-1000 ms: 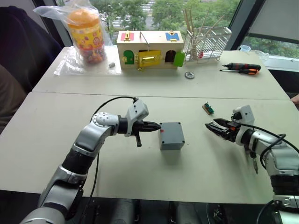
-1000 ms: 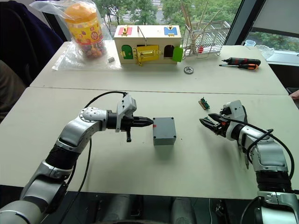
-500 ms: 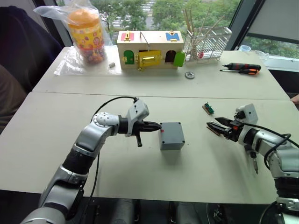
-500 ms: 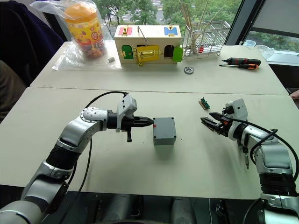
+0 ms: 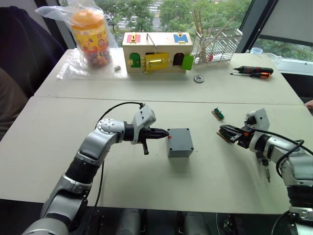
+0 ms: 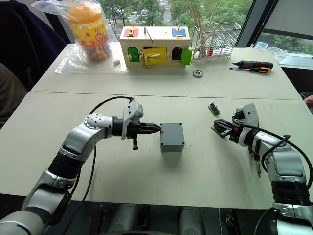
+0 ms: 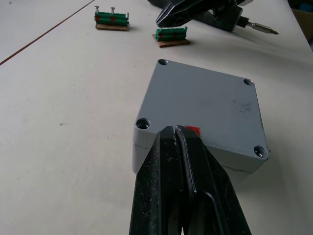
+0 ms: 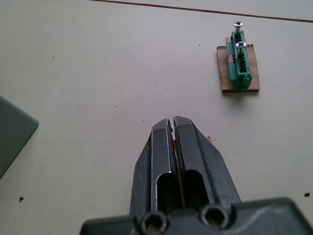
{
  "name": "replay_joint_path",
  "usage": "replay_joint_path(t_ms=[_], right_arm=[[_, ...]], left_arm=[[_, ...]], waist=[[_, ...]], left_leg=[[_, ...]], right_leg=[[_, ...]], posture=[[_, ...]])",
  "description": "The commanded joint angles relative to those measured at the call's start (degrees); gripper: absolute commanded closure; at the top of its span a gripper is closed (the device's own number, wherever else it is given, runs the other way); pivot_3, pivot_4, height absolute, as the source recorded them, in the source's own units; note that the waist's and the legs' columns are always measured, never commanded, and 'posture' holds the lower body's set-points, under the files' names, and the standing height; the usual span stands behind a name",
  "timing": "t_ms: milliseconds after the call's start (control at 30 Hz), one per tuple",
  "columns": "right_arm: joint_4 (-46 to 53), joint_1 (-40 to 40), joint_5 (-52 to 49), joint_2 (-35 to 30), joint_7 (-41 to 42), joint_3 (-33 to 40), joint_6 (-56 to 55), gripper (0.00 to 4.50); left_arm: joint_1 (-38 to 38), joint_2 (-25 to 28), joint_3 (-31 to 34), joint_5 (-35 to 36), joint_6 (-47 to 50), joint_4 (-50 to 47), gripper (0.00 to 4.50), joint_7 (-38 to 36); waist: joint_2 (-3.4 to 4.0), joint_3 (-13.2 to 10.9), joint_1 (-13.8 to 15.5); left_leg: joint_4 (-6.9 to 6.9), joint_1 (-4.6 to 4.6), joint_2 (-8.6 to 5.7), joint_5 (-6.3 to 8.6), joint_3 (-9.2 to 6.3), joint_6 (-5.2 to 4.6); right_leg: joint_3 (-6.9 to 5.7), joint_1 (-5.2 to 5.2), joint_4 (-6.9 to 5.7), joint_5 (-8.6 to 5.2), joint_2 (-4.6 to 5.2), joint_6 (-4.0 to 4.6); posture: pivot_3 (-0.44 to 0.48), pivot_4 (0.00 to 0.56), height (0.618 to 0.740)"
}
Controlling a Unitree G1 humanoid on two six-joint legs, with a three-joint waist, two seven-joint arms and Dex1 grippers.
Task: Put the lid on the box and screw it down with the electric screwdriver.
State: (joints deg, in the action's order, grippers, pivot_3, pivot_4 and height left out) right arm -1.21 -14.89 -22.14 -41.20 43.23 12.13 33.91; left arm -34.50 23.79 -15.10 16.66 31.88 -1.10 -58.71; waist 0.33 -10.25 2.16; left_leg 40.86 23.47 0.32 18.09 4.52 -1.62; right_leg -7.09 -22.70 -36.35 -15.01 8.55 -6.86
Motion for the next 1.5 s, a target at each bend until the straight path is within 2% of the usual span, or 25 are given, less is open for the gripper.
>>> replay_joint_path(t_ms=[33,700,800,867,1500], right_arm=[[1.8,-0.6,-0.8,-0.8,-0.1,1.9,-0.4,4.44],[3.8,-1.6,-2.4,-1.7,-0.8,3.6,1.6,4.44],[3.6,-0.2,-1.7,-1.6,-0.5,3.0,1.2,3.55],[3.5,-0.1,-1.8,-1.4,-0.5,3.0,1.4,2.60],[2.0,0.4,-0.7,-0.7,-0.4,0.9,0.7,2.60]], left_arm=[[-0.4,0.2,-0.1,-0.1,-1.2,-1.1,4.50,-0.2],[-0.5,0.2,0.0,-0.3,-1.4,-0.8,4.50,-0.5],[-0.4,0.1,0.0,-0.3,-1.3,-0.9,4.50,-0.4],[-0.3,0.1,-0.1,-0.3,-1.3,-0.9,4.50,-0.4],[-0.2,0.1,-0.1,-0.3,-1.2,-1.2,4.50,-0.5]], waist=[[0.00,0.0,0.0],[0.00,0.0,0.0],[0.00,0.0,0.0],[0.00,0.0,0.0],[0.00,0.0,0.0]], left_leg=[[0.00,0.00,0.00,0.00,0.00,0.00],[0.00,0.00,0.00,0.00,0.00,0.00],[0.00,0.00,0.00,0.00,-0.01,0.00],[0.00,0.00,0.00,0.00,0.00,0.00],[0.00,0.00,0.00,0.00,0.00,0.00]], right_leg=[[0.00,0.00,0.00,0.00,0.00,0.00],[0.00,0.00,0.00,0.00,0.00,0.00],[0.00,0.00,0.00,0.00,0.00,0.00],[0.00,0.00,0.00,0.00,0.00,0.00],[0.00,0.00,0.00,0.00,0.00,0.00]], posture=[[0.000,0.150,0.705],[0.000,0.150,0.705],[0.000,0.150,0.705],[0.000,0.150,0.705],[0.000,0.150,0.705]])
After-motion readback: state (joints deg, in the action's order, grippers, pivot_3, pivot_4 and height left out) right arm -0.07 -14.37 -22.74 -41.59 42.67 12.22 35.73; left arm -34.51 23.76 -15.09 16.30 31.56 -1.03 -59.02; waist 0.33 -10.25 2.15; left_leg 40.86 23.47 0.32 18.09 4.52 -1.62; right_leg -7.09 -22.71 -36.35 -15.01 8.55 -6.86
